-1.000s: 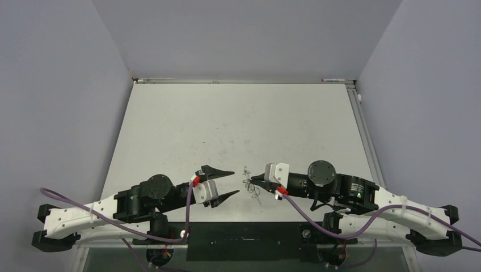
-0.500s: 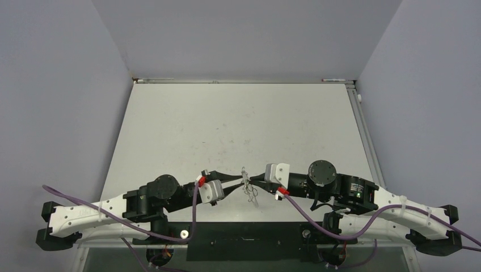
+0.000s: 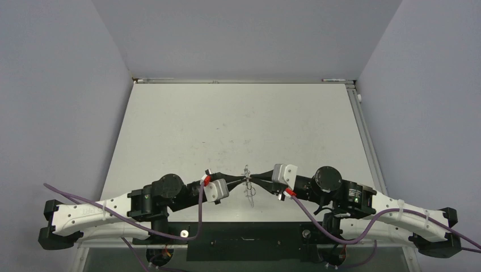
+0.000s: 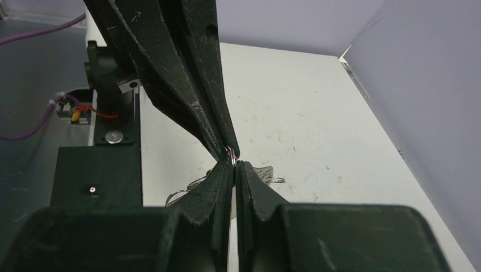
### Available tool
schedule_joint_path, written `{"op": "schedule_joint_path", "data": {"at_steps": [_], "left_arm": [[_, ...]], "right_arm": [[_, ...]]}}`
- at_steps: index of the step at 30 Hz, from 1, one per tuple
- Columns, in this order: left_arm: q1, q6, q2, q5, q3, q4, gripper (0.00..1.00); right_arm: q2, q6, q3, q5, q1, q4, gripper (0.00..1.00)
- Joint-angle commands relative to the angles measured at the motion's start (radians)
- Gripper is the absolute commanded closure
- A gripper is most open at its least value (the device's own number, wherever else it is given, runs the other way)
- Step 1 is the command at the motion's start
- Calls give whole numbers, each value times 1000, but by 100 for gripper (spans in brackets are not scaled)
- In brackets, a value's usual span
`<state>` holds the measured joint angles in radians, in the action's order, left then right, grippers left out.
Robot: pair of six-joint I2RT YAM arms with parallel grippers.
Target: Put the keys on the keyring
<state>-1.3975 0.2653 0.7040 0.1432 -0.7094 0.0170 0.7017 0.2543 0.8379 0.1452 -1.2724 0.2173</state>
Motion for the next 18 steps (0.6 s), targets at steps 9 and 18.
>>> {"op": "schedule_joint_path", "data": {"at_steps": [9, 18], "left_arm": [[-1, -20, 44, 31, 12, 179, 100], [-1, 10, 76, 55, 17, 206, 100]], "right_arm": [[-24, -119, -158, -299, -3, -534, 95], [-54, -215, -229, -445, -3, -709, 95]]}}
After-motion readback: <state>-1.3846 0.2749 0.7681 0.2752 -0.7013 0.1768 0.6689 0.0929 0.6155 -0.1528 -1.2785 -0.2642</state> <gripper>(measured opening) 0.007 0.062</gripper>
